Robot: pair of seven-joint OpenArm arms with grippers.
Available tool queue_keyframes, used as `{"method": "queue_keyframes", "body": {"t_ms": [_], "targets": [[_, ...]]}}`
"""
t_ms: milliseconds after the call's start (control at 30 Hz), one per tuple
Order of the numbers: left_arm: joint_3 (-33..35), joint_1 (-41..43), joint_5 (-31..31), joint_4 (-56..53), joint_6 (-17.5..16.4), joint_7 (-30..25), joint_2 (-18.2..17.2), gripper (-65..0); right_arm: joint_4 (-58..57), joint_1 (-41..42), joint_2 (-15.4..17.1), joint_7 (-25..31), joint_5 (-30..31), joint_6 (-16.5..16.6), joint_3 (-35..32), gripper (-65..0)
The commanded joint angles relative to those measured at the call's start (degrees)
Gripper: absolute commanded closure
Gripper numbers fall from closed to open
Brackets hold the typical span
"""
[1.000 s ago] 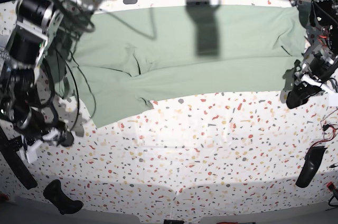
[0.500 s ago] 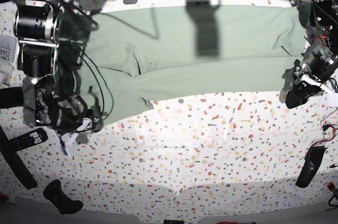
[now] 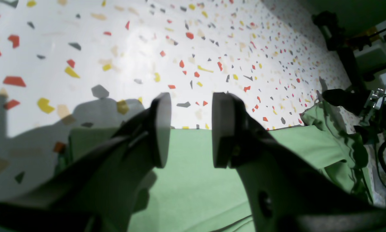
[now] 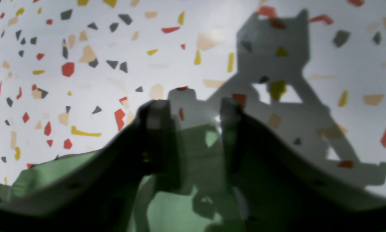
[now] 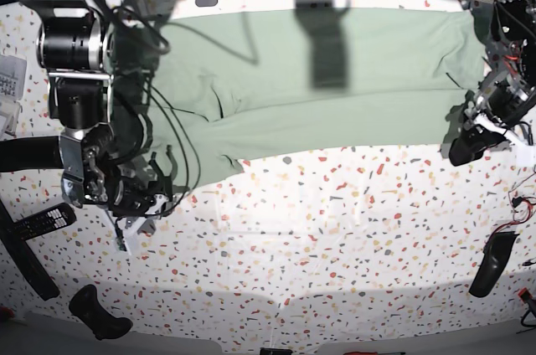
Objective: Fold the T-shirt properly
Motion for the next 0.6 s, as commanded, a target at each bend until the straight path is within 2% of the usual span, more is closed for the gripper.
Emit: {"method": "queue_keyframes", "body": {"t_ms": [0, 67, 133, 233, 367, 567], "targets": [[-0.26, -0.81, -1.31, 1.03, -0.58, -0.7, -1.18, -19.4, 0.11, 0.61, -0.28, -3.5, 0.24, 0.46, -0.07, -14.1], [-0.26, -0.83, -1.31, 1.03, -0.58, -0.11, -1.9, -19.4, 0.46, 0.61, -0.24, -3.93, 0.17, 0.48, -0.07, 0.0], [-0.26, -0.83, -1.36, 1.03, -0.58, -0.13, -2.99, -19.4, 1.57, 0.61, -0.13, -4.13, 0.2, 0.74, -0.07, 0.0], [-0.26, -0.94, -1.38, 1.03, -0.58, -0.15, -4.74, -19.4, 4.87, 0.61, -0.11, -4.7, 0.22, 4.03, -0.07, 0.0], [-0.26, -0.94, -1.42, 1.03, -0.58, -0.17, -6.05, -19.4, 10.82, 0.59, -0.11, -9.62, 4.5, 4.03, -0.07, 0.0], [-0.26, -0.92, -1.4, 1.03, -0.58, -0.13, -6.03, -19.4, 19.56, -1.81, -0.11, -15.28, 10.4, 4.03, -0.07, 0.0]]}}
